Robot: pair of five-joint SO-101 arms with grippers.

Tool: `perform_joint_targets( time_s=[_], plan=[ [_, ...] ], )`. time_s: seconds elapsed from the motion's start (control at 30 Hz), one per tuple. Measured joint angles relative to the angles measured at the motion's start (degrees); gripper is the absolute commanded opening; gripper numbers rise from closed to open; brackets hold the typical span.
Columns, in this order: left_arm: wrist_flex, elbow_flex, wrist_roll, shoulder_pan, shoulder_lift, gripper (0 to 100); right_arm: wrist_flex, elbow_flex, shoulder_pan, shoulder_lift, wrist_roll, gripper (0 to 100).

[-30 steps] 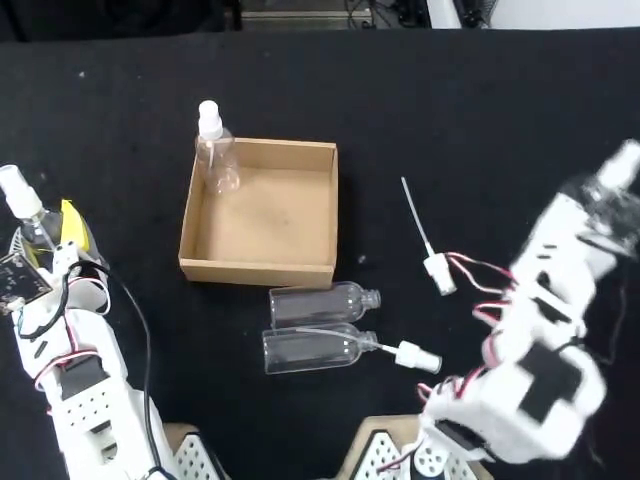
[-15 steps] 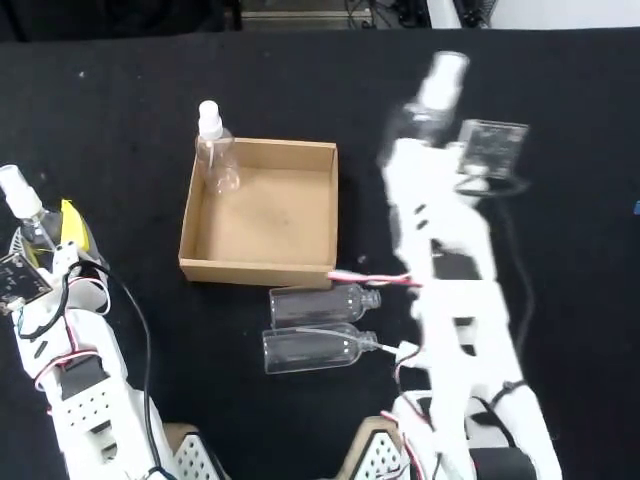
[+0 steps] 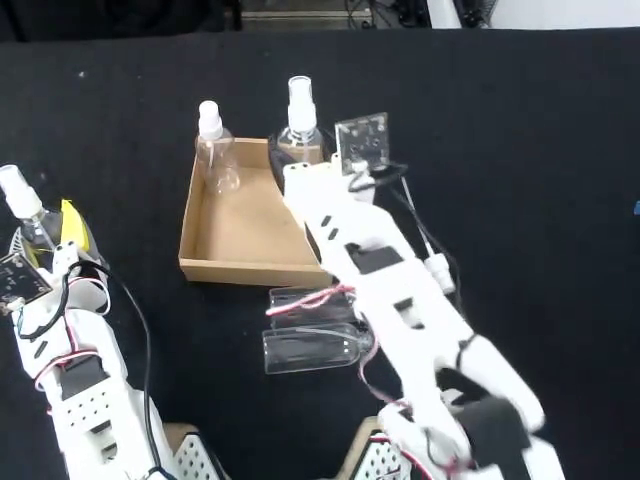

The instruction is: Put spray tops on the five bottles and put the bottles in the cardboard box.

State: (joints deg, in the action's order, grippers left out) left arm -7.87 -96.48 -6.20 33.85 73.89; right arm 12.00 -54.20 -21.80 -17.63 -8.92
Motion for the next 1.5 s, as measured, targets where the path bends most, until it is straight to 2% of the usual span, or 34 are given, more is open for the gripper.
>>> perform_joint_targets(
  time_s=[0.17, 0.4, 0.57, 0.9, 1.13, 1.5],
  plan=[
    [0.0, 0.0, 0.0, 0.0, 0.0, 3, 9.8, 1.8, 0.0, 9.9, 0.4, 5.4],
    [0.0, 0.0, 0.0, 0.0, 0.0, 3, 28.7, 1.7, 0.0, 21.2, 7.6, 5.4],
    [0.0, 0.0, 0.0, 0.0, 0.0, 3, 36.1, 1.2, 0.3, 26.5, 7.9, 5.4],
    [0.0, 0.0, 0.0, 0.0, 0.0, 3, 42.5, 1.2, 0.4, 33.6, 7.9, 5.4],
    [0.0, 0.0, 0.0, 0.0, 0.0, 3, 43.3, 2.5, 0.5, 38.7, 7.9, 5.4],
    [0.0, 0.0, 0.0, 0.0, 0.0, 3, 43.3, 2.6, 0.5, 38.8, 7.9, 5.8]
  ],
)
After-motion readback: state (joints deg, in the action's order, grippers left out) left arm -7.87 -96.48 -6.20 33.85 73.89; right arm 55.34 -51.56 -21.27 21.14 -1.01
